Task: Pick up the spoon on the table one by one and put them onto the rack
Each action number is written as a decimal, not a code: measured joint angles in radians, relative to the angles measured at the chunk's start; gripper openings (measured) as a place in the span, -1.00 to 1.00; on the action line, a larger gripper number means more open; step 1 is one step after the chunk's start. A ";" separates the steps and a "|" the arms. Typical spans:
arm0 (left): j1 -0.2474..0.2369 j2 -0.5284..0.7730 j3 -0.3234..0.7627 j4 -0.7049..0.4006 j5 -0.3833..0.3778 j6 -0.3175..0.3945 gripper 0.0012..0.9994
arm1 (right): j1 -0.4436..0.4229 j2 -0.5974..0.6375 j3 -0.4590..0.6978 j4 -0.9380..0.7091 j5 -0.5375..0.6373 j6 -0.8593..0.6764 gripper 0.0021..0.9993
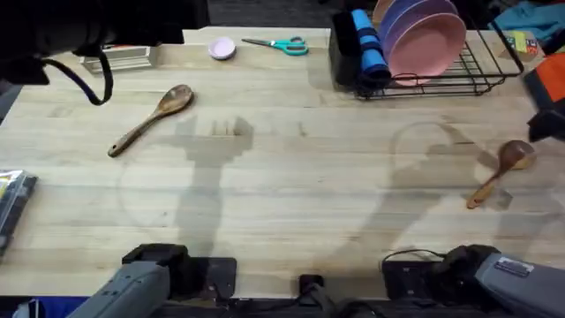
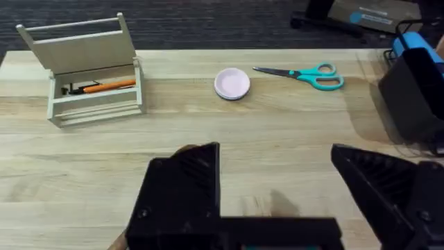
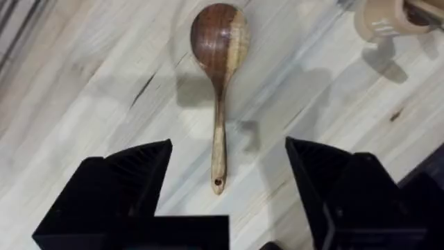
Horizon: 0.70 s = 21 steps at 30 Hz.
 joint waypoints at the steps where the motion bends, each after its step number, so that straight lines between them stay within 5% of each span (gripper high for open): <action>1: 0.000 0.000 0.000 0.000 0.000 0.000 0.99 | 0.000 0.013 -0.010 0.013 0.000 0.000 0.99; 21: 0.000 0.000 0.000 0.000 0.000 0.000 0.99 | 0.000 0.359 -0.057 0.126 0.000 0.053 0.99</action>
